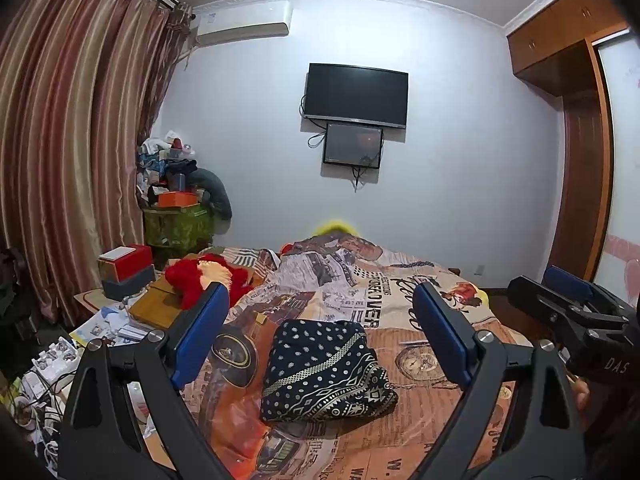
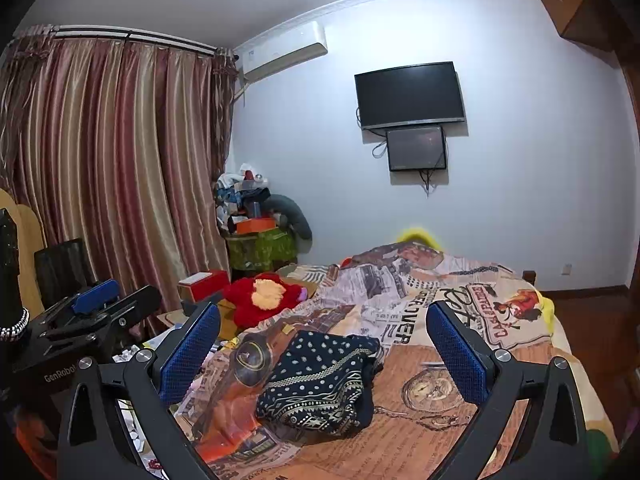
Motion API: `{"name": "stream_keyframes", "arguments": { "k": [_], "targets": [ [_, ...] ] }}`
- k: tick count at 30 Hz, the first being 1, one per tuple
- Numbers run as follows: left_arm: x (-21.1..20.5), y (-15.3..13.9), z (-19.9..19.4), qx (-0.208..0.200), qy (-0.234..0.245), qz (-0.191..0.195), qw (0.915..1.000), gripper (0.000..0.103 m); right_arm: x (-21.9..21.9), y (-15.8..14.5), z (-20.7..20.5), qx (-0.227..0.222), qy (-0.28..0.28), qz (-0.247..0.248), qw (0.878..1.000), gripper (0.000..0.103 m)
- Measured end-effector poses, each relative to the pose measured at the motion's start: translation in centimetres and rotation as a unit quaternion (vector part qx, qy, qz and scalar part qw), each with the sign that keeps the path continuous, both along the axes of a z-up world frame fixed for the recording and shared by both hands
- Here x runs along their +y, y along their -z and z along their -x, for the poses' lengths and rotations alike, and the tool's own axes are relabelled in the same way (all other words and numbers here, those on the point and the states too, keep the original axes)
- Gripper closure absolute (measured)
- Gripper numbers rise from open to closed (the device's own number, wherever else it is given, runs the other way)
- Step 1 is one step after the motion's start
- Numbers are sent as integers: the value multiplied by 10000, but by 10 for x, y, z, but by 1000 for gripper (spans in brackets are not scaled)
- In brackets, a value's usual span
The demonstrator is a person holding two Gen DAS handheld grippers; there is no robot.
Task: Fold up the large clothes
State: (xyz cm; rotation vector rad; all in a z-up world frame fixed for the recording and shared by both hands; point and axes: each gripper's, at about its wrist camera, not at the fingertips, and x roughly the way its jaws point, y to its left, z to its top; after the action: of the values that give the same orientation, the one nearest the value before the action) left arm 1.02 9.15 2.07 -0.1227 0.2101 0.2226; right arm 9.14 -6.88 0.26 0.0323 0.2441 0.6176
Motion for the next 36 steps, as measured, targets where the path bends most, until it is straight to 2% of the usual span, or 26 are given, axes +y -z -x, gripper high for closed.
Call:
{"name": "stream_keyframes", "arguments": {
  "k": [22, 36],
  "targets": [
    [1, 2, -5, 63, 102, -10, 9999, 9, -4, 1, -4, 47, 9, -9, 10000, 0],
    [14, 3, -8, 110, 366, 6, 9993, 9, -4, 2, -4, 45, 33, -22, 10000, 0]
  ]
}}
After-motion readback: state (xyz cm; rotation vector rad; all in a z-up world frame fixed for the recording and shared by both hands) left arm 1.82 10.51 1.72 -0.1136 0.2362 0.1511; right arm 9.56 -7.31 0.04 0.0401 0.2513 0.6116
